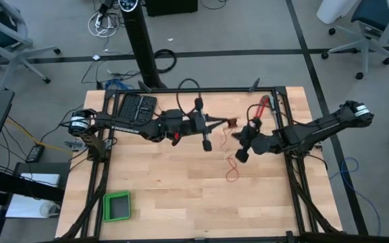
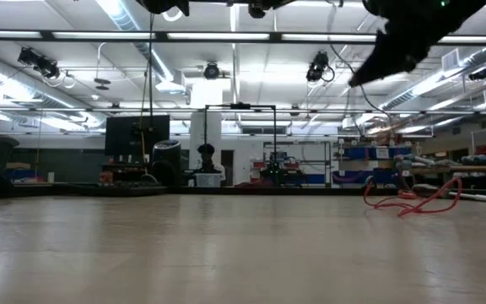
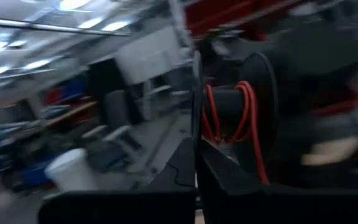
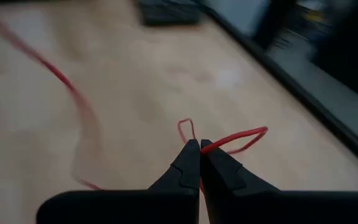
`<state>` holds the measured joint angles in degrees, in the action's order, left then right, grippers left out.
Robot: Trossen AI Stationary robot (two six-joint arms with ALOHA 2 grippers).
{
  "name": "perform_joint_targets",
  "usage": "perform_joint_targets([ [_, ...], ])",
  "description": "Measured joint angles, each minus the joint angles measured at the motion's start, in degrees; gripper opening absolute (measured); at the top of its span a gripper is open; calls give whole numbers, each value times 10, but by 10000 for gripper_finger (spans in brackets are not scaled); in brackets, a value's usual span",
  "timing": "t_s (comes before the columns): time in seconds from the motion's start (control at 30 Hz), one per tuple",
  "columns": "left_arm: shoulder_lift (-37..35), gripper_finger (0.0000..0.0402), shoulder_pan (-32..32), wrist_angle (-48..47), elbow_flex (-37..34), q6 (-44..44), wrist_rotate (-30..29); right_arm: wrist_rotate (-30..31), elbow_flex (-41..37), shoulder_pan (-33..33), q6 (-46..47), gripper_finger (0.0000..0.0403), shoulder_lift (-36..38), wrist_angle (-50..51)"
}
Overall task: Coil cords
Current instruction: Uncoil the red wire from the black spool
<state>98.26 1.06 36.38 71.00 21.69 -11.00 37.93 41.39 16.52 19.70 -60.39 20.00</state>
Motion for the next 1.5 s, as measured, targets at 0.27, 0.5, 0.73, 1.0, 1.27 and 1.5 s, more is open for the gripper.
perform_joint_targets([
  [0.27,0,3,28,-59,0,6,-133,-255,0,8,-149,2,-2,-186],
  [0.5,0,4,39,-240,0,-7,-147,-335,0,17,-206,2,42,-282],
  [0.73,0,5,26,-437,0,-10,-146,-284,0,19,-231,2,120,-295],
  [1.0,0,5,-2,-596,0,-37,-102,-9,0,26,-218,2,197,-148],
  [1.27,0,5,-18,-557,0,-39,124,120,0,14,-43,2,188,61],
  [1.5,0,5,-17,-376,0,-39,188,105,0,12,54,2,123,119],
])
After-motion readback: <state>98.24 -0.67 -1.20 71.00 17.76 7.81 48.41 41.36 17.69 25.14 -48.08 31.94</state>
